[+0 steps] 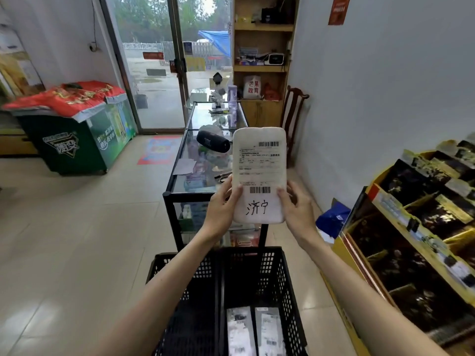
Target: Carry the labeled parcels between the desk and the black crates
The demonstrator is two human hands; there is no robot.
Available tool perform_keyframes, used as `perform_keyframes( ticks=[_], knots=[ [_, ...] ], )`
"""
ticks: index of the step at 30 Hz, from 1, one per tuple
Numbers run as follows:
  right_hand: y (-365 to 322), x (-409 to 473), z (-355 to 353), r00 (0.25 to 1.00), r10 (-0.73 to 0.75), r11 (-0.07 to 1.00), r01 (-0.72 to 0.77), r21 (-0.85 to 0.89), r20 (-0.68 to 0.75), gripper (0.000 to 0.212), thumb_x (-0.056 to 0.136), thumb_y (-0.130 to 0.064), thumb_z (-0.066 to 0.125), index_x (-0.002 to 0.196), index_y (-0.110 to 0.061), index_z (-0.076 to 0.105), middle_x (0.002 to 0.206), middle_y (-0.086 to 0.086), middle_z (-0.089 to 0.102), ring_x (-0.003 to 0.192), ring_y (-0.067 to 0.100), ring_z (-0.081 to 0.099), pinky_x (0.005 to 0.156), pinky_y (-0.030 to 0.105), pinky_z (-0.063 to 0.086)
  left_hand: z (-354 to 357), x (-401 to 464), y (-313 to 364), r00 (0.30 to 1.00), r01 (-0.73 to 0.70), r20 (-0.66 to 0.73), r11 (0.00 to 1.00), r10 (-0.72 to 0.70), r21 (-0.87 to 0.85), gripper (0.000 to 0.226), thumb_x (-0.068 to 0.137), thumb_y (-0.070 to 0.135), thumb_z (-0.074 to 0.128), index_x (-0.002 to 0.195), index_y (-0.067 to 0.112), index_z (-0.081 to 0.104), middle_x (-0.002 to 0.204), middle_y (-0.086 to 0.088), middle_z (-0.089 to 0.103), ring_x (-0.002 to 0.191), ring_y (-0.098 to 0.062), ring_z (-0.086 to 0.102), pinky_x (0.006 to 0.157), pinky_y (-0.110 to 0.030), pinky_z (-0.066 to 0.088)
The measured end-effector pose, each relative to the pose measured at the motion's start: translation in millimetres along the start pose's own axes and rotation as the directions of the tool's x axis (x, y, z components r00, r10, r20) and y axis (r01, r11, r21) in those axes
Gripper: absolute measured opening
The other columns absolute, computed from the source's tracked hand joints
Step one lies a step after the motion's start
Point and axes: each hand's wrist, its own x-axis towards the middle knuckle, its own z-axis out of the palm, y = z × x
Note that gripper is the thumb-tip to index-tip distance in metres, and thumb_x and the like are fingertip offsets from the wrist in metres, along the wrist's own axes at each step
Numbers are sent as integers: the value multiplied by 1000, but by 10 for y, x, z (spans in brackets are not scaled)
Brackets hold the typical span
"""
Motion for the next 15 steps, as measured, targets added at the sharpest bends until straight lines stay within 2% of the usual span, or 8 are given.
perform_keyframes(
  ticks=[4, 6, 10, 15],
  knots=[
    [405, 238, 21, 998, 54, 998, -54, 10, 31, 30, 103, -26, 54, 132, -21, 59, 112, -10, 71, 96, 2, 70, 73, 21, 58, 98, 148, -309, 998, 63, -24, 998, -64, -25, 35, 106, 27, 50, 140, 23, 55, 121, 5, 72, 107, -13, 71, 82, -28, 60],
    [598, 350, 6, 995, 84, 996, -84, 10, 50, 33, 103, -26, 54, 135, -20, 59, 114, -9, 71, 99, 5, 70, 77, 24, 59, 159, 226, -461, 994, 99, -37, 995, -100, -18, 39, 105, 28, 51, 144, 19, 53, 123, 4, 71, 110, -15, 70, 84, -28, 60],
    [987, 546, -36, 984, 149, 988, -153, 37, 95, 33, 103, -27, 54, 135, -23, 59, 117, -9, 71, 102, 4, 69, 85, 32, 60, 291, 384, -774, 983, 178, -51, 984, -178, 6, 41, 105, 28, 52, 146, 24, 52, 128, 5, 70, 116, -15, 68, 91, -34, 59],
    [1642, 716, -3, 952, 266, 962, -272, 18, 154, 32, 103, -31, 55, 134, -24, 59, 119, -7, 71, 105, 8, 69, 90, 41, 59, 418, 492, -1289, 952, 296, -79, 955, -294, 11, 35, 106, 24, 52, 141, 24, 54, 130, 3, 68, 118, -15, 67, 90, -28, 58]
  ],
)
